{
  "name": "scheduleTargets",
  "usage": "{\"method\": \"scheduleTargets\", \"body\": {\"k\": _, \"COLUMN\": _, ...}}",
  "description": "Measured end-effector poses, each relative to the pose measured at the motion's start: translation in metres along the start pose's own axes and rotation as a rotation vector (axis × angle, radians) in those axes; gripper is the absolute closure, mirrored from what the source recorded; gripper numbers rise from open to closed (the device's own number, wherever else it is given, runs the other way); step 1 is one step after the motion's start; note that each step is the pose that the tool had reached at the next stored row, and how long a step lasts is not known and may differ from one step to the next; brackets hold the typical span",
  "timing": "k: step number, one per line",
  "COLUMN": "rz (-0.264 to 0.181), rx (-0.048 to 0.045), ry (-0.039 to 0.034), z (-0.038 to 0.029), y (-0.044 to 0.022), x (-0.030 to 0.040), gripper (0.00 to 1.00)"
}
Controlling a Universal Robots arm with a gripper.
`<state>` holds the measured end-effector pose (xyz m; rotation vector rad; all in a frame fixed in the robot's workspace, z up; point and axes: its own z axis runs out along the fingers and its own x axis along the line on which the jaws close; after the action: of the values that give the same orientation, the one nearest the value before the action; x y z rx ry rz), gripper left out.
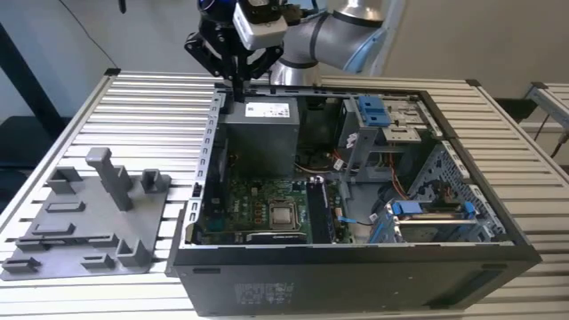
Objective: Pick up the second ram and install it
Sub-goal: 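Reach for the second ram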
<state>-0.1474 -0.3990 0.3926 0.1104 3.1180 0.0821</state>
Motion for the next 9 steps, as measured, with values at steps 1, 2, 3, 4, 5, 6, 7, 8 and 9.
{"method": "scheduleTargets", "body": {"k": 1, "rz": 0.000, "rx": 0.0000, "ry": 0.0000, "z": 0.0000, "y": -0.0002, "x": 0.0023, "gripper": 0.89}}
{"method": "scheduleTargets", "body": {"k": 2, "rz": 0.000, "rx": -0.0001, "ry": 0.0000, "z": 0.0000, "y": -0.0003, "x": 0.0045, "gripper": 0.89}}
{"method": "scheduleTargets", "body": {"k": 3, "rz": 0.000, "rx": -0.0001, "ry": 0.0001, "z": -0.0001, "y": -0.0005, "x": 0.0067, "gripper": 0.89}}
{"method": "scheduleTargets", "body": {"k": 4, "rz": 0.000, "rx": -0.0001, "ry": 0.0001, "z": -0.0002, "y": -0.0006, "x": 0.0092, "gripper": 0.89}}
{"method": "scheduleTargets", "body": {"k": 5, "rz": 0.000, "rx": -0.0003, "ry": 0.0001, "z": -0.0003, "y": -0.0008, "x": 0.0118, "gripper": 0.89}}
{"method": "scheduleTargets", "body": {"k": 6, "rz": 0.000, "rx": -0.0004, "ry": 0.0001, "z": -0.0003, "y": -0.0010, "x": 0.0145, "gripper": 0.89}}
{"method": "scheduleTargets", "body": {"k": 7, "rz": 0.000, "rx": -0.0005, "ry": 0.0001, "z": -0.0004, "y": -0.0012, "x": 0.0170, "gripper": 0.89}}
{"method": "scheduleTargets", "body": {"k": 8, "rz": 0.000, "rx": -0.0005, "ry": 0.0001, "z": -0.0004, "y": -0.0014, "x": 0.0197, "gripper": 0.89}}
{"method": "scheduleTargets", "body": {"k": 9, "rz": 0.000, "rx": -0.0007, "ry": 0.0000, "z": -0.0005, "y": -0.0016, "x": 0.0226, "gripper": 0.89}}
